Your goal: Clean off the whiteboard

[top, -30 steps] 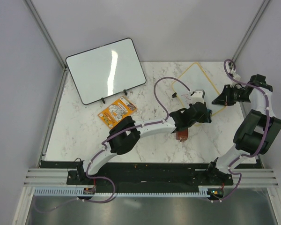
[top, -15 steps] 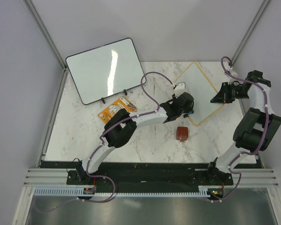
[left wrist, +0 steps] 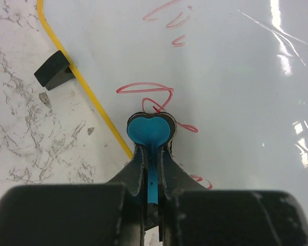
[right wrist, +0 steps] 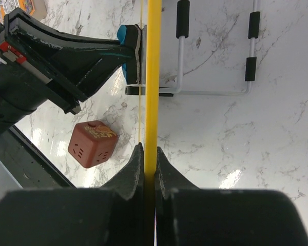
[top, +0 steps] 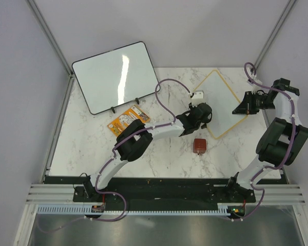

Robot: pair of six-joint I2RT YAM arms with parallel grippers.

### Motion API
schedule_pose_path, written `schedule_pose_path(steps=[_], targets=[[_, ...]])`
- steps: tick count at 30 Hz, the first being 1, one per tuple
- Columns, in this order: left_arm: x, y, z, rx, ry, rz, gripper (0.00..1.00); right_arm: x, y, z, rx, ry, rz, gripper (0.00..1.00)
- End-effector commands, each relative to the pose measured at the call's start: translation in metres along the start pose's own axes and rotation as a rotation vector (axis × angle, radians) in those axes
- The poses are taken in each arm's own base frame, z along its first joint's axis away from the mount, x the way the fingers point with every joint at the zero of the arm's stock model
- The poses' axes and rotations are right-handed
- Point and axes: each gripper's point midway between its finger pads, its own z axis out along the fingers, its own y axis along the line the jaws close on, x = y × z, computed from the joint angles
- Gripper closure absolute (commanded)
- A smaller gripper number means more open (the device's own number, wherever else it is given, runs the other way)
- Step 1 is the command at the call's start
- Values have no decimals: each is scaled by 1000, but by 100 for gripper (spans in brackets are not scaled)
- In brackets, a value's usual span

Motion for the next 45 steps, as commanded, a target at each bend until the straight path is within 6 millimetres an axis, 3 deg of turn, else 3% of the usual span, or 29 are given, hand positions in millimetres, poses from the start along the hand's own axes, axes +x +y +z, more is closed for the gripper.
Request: schedule_pose_path(steps=[1, 10, 14, 21, 26, 30, 33, 40, 45], targets=[[-4, -87, -36, 291, -64, 4, 98, 35, -8, 5, 35, 151, -87, 100], [-4, -145, -78, 521, -40, 0, 98, 39, -8, 7, 29, 155, -87, 100], [11, -160, -86, 586, -12, 21, 98, 37, -8, 8, 25, 148, -85, 100], [52, -160, -81, 634, 107, 49, 98, 34, -9, 9, 19, 141, -81, 100], [74, -165, -95, 686, 186, 80, 98, 34, -9, 12, 10, 136, -74, 100], [91, -149, -95, 596, 188, 63, 98, 32, -9, 12, 4, 129, -73, 100], [103, -115, -85, 457, 184, -8, 98, 34, -9, 12, 8, 131, -72, 100], [94, -56, -61, 222, 136, -171, 98, 36, -8, 12, 11, 135, -78, 100], [77, -28, -44, 154, 108, -205, 98, 38, -7, 12, 7, 137, -75, 100]])
